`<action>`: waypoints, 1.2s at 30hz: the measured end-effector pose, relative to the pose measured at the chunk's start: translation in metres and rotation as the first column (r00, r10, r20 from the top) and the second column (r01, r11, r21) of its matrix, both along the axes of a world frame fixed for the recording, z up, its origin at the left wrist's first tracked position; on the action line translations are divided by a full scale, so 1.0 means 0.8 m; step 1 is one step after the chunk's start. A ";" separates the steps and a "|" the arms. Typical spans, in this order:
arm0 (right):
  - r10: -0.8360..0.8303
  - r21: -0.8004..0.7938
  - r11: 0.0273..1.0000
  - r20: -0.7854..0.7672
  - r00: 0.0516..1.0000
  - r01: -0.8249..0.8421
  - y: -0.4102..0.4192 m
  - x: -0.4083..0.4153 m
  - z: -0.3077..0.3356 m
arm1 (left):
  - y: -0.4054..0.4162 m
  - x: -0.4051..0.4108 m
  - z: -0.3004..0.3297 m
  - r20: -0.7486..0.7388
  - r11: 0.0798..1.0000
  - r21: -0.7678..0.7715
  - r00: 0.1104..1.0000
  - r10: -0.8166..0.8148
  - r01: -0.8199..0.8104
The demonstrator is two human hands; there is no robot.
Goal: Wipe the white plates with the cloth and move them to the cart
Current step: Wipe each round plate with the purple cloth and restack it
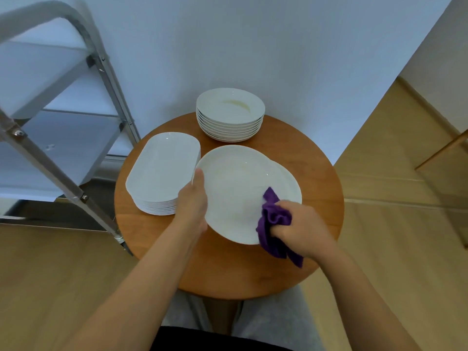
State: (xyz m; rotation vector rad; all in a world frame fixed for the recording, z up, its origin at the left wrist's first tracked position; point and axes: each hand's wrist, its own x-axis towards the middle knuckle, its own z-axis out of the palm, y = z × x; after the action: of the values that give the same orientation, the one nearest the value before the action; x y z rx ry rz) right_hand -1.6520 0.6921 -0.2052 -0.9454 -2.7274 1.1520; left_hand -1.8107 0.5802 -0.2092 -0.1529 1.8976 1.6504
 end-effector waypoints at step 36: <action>-0.510 -0.321 0.855 -0.382 0.771 0.407 0.048 -0.039 -0.044 | 0.051 -0.022 -0.084 -0.281 0.916 -0.354 0.913 -0.297 0.189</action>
State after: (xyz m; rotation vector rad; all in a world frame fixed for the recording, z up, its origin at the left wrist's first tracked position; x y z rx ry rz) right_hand -1.6831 0.7308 -0.2406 -1.1139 -1.8801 1.3687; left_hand -1.8280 0.6212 -0.2761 0.2429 2.3220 1.2467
